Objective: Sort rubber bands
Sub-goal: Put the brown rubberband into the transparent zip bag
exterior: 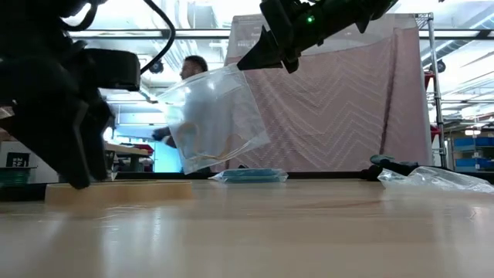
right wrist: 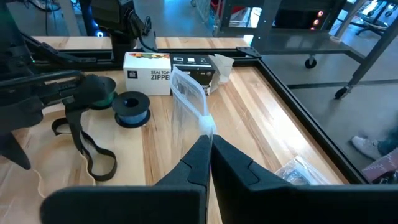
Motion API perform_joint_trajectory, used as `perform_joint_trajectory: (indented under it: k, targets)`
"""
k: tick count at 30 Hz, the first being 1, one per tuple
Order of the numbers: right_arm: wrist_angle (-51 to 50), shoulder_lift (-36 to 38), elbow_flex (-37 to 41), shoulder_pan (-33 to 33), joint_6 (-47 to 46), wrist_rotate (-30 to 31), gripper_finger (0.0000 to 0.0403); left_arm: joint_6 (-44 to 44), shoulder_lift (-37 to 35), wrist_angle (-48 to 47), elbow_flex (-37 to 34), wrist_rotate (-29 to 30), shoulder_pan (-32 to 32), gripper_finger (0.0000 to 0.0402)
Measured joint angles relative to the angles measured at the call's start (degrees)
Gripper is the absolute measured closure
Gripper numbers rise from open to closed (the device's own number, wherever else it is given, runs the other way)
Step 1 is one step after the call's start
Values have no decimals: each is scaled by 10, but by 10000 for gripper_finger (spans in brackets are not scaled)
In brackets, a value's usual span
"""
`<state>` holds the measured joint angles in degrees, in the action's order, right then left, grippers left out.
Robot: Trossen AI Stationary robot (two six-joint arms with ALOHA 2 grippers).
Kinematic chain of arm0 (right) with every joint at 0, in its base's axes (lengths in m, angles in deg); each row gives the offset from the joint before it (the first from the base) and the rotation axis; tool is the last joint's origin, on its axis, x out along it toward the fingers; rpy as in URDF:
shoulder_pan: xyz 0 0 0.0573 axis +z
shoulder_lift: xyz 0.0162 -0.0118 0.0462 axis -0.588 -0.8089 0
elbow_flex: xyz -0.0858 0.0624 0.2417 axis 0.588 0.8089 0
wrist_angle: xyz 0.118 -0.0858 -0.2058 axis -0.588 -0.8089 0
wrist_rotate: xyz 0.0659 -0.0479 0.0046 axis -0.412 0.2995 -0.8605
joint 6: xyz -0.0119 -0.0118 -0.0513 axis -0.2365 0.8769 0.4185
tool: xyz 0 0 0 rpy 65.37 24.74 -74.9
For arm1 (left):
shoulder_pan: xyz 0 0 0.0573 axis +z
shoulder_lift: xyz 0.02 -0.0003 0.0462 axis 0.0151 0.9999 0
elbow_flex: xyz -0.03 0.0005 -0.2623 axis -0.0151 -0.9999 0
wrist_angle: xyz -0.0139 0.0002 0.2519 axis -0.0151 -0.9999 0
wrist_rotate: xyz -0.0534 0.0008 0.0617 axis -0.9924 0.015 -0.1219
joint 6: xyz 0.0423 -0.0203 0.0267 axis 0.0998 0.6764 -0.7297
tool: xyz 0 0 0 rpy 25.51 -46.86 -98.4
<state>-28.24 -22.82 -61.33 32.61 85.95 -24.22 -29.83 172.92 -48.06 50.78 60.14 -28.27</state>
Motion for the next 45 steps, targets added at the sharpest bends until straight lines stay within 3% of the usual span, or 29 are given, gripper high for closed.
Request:
perform_joint_trajectory:
  k: [9,16,21,30,36,40,45]
  targets:
    - [0,0,1,0,0,0,403,2,0,96,-54,1,9,115]
    - [0,0,1,0,0,0,403,2,-1,114,-66,3,8,121]
    - [-1,0,1,0,0,0,403,-4,0,118,-66,-3,9,189]
    - [0,0,1,0,0,0,403,-32,0,128,-66,-23,9,386]
    - [-1,0,1,0,0,0,403,-45,0,122,-57,-36,9,398]
    - [-1,0,1,0,0,0,403,-63,-16,66,-22,-48,7,400]
    - [-2,0,1,0,0,0,403,-97,-58,-26,35,37,1,400]
